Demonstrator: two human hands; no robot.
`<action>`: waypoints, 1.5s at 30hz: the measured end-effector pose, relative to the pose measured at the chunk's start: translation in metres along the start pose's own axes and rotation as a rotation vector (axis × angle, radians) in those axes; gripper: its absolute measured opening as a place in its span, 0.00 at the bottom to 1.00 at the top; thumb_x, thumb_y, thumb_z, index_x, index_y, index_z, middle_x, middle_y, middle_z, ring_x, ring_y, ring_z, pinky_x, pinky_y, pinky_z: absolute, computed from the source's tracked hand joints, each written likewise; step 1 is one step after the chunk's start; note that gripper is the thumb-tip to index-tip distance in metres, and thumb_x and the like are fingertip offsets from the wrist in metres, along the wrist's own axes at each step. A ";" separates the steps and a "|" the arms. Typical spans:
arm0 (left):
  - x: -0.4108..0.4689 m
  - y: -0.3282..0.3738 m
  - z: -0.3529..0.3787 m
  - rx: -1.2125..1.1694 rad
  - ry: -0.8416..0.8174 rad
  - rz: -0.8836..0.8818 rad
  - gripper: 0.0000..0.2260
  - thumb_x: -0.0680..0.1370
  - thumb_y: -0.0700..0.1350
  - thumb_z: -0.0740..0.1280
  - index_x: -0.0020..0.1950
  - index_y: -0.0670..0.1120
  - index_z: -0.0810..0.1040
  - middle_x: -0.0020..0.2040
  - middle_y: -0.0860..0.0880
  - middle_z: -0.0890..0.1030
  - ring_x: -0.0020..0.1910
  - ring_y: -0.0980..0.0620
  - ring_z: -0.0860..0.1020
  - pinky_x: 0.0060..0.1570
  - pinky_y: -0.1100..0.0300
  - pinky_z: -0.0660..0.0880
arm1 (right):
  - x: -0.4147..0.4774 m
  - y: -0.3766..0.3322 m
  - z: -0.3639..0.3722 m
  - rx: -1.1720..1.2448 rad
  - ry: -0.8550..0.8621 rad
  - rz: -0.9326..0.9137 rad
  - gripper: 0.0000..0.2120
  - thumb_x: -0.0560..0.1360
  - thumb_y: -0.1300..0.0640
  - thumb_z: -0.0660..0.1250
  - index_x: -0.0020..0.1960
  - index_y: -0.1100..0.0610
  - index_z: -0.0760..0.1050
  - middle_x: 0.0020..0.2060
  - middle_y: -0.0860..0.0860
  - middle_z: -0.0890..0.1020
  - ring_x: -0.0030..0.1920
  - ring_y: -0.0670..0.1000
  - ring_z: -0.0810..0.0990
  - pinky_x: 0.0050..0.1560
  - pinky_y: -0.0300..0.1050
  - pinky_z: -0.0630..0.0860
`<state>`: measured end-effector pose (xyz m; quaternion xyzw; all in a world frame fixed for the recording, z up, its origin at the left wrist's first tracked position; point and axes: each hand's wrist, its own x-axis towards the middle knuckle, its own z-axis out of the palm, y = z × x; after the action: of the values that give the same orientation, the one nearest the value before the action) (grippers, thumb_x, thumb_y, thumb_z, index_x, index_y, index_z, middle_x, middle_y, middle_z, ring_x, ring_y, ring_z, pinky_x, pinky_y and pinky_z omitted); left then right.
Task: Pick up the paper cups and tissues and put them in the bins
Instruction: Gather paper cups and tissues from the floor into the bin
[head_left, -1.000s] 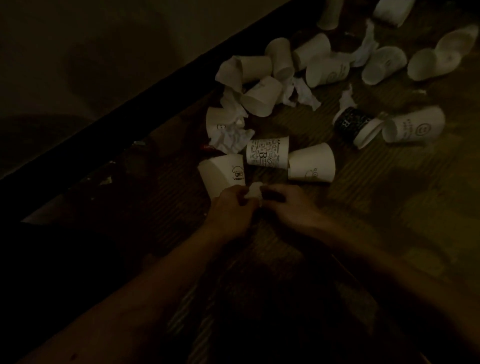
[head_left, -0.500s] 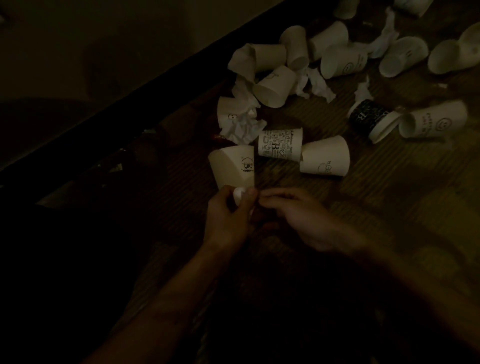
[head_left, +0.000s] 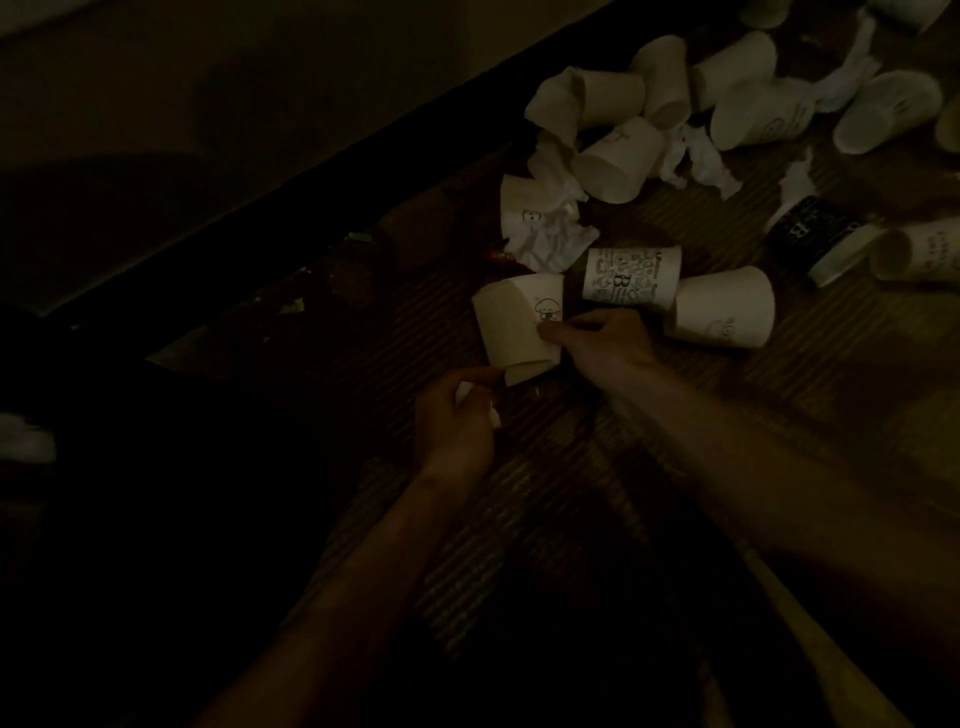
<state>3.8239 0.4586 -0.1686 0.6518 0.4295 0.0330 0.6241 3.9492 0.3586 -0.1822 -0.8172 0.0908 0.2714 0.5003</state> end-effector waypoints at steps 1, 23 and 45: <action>0.002 0.001 0.000 -0.012 0.009 -0.022 0.10 0.80 0.38 0.61 0.52 0.47 0.81 0.38 0.55 0.78 0.33 0.65 0.77 0.31 0.72 0.72 | 0.000 0.000 -0.002 0.015 0.013 0.000 0.09 0.70 0.50 0.75 0.41 0.52 0.76 0.39 0.44 0.76 0.39 0.42 0.74 0.34 0.37 0.69; 0.020 0.032 0.022 -0.199 -0.047 -0.203 0.30 0.73 0.52 0.74 0.71 0.45 0.70 0.53 0.51 0.79 0.49 0.52 0.79 0.51 0.53 0.79 | -0.023 0.014 -0.008 0.315 -0.344 0.119 0.14 0.76 0.45 0.68 0.57 0.51 0.77 0.48 0.49 0.85 0.46 0.48 0.85 0.38 0.40 0.80; 0.016 0.025 0.006 -0.342 0.166 -0.023 0.08 0.76 0.44 0.70 0.46 0.58 0.74 0.48 0.56 0.79 0.47 0.56 0.79 0.48 0.57 0.78 | -0.019 0.024 -0.016 -0.674 -0.025 -0.743 0.06 0.76 0.59 0.68 0.49 0.62 0.80 0.49 0.55 0.77 0.52 0.55 0.75 0.46 0.38 0.63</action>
<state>3.8499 0.4673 -0.1563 0.5265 0.4752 0.1520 0.6884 3.9289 0.3311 -0.1854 -0.9072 -0.3049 0.0989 0.2724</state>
